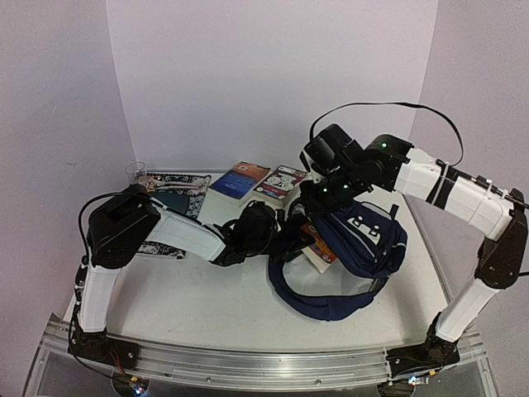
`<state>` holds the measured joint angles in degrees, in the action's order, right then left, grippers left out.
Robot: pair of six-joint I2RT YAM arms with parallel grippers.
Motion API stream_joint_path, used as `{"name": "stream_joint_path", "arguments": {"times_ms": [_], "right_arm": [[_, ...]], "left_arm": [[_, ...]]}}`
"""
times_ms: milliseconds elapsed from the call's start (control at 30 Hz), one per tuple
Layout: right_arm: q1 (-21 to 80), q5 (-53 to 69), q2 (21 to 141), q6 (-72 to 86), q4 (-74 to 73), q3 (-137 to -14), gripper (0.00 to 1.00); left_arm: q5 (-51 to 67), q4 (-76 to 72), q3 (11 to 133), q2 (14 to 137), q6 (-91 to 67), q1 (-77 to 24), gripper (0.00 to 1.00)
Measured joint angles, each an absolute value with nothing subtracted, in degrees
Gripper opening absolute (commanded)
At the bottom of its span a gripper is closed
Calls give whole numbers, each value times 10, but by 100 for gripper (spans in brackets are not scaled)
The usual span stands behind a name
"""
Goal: Pack the student bag
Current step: Place the book in the largest pocket of the bag.
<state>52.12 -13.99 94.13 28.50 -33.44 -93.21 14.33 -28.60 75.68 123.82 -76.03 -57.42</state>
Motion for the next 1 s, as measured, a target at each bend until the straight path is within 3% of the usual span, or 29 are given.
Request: {"name": "stream_joint_path", "arguments": {"times_ms": [200, 467, 633, 767, 1000], "right_arm": [[523, -160, 932, 286, -325, -921, 0], [523, -181, 922, 286, -318, -903, 0], [523, -185, 921, 286, -313, -900, 0], [522, -185, 921, 286, -313, -900, 0], [520, -183, 921, 288, -312, -900, 0]], "left_arm": [[132, -306, 735, 1229, -730, -581, 57], [115, -282, 650, 1141, -663, -587, 59], [102, -256, 649, 1105, -628, -593, 30], [107, -246, 669, 1123, -630, -596, 14], [108, -242, 717, 1168, -671, -597, 0]]}}
